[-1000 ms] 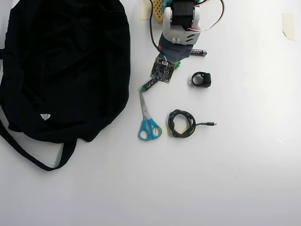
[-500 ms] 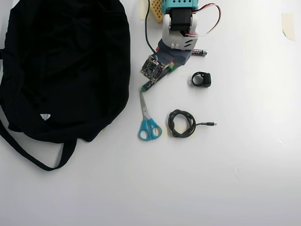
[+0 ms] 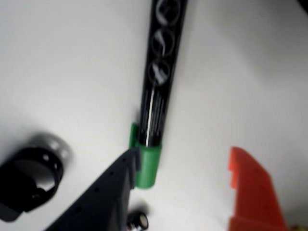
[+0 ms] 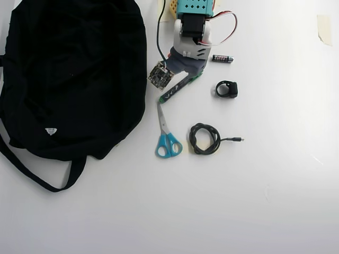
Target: Put the green marker into the black bag
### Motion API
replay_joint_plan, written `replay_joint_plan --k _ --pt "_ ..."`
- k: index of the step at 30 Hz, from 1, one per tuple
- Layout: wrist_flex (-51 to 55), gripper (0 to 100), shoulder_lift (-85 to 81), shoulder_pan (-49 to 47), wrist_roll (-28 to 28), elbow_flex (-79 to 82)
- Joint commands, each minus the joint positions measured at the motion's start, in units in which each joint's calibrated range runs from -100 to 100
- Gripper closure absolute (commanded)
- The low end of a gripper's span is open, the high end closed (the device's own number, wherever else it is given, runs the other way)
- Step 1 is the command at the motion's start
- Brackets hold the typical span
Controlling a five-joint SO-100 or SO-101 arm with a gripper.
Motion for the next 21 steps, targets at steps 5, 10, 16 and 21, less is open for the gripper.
replay_joint_plan --k 5,10,16,21 --pt "-4.6 73 -0.7 -0.1 -0.1 -0.2" --pt "-4.7 73 3.9 -0.7 -0.1 -0.6" --pt "-8.4 73 8.3 -0.7 0.4 -1.0" --pt "-10.3 73 8.5 -0.8 1.1 -1.0"
